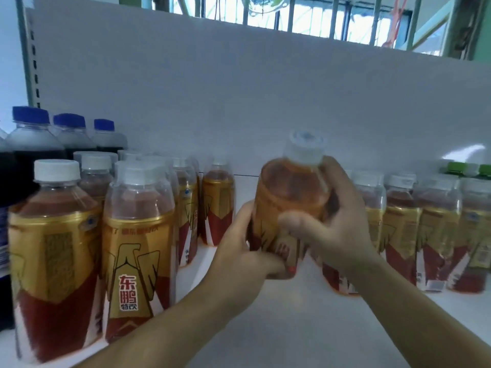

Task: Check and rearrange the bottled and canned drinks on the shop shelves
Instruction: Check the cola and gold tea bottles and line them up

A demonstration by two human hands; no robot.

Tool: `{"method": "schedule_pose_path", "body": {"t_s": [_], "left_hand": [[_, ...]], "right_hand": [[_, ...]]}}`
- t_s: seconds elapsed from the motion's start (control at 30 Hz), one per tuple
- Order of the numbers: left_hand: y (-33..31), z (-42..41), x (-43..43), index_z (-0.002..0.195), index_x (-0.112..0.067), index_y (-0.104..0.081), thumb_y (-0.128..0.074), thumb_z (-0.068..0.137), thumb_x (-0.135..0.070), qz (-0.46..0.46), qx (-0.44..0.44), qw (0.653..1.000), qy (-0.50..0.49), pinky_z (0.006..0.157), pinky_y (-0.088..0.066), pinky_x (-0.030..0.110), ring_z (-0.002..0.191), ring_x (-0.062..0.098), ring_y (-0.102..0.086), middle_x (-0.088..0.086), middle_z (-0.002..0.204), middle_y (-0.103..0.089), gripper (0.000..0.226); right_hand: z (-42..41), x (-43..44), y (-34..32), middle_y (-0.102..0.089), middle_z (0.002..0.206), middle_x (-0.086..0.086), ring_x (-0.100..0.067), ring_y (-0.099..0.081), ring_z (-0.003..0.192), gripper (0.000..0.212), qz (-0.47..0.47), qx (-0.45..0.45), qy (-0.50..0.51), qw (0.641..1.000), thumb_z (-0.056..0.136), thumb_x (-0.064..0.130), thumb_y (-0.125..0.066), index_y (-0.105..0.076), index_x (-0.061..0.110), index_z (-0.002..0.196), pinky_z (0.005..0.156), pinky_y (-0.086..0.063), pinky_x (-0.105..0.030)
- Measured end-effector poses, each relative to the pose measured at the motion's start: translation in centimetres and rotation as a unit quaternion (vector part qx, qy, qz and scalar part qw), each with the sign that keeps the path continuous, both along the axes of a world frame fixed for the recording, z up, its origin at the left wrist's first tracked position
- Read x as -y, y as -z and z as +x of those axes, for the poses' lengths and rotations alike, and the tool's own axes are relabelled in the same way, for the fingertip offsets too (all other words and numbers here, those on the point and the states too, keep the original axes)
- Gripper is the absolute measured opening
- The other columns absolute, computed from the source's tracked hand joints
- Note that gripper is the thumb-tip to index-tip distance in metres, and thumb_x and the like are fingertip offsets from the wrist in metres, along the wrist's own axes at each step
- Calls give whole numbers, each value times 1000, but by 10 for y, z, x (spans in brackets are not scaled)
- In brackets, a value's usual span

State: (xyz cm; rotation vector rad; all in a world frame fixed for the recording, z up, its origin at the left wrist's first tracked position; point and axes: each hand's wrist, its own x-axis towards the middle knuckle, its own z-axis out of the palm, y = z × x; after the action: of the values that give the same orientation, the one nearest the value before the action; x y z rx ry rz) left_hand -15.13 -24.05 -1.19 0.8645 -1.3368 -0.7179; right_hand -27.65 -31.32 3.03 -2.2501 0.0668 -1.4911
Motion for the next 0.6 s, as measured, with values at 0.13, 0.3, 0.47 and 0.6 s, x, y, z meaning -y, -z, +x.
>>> {"method": "schedule_pose_path", "body": {"t_s": [0.13,0.3,0.47,0.6], "left_hand": [[-1,0,-1,94,-27,-73,-69,47,-3,88,-49,994,49,77,-55,30,90,17,-72,3,93,-76,53],[-5,0,-8,115,-7,-68,-69,62,-9,177,-145,961,156,96,-53,50,96,28,-72,14,108,-75,53],[-11,-9,-4,124,-14,-66,-65,86,-37,127,-168,976,58,87,-55,43,103,23,-71,7,113,-74,44],[-2,-11,-2,128,-32,-56,-87,64,-46,92,-39,994,-33,86,-58,29,100,9,-71,-10,108,-73,73]], "right_hand": [[3,2,-5,-75,97,14,-8,-74,90,71,236,-5,-30,971,61,74,-68,-61,29,116,74,-59,-25],[-1,5,-9,-75,106,-14,-28,-73,92,59,445,-20,-160,881,85,53,-63,-66,8,122,78,-60,-38],[7,18,-7,-74,110,-11,-26,-74,96,69,466,108,-64,876,69,55,-81,-65,15,123,90,-59,-49],[7,19,-4,-69,116,-12,-29,-75,94,68,433,162,-10,886,74,51,-83,-55,19,127,83,-61,-53]]}}
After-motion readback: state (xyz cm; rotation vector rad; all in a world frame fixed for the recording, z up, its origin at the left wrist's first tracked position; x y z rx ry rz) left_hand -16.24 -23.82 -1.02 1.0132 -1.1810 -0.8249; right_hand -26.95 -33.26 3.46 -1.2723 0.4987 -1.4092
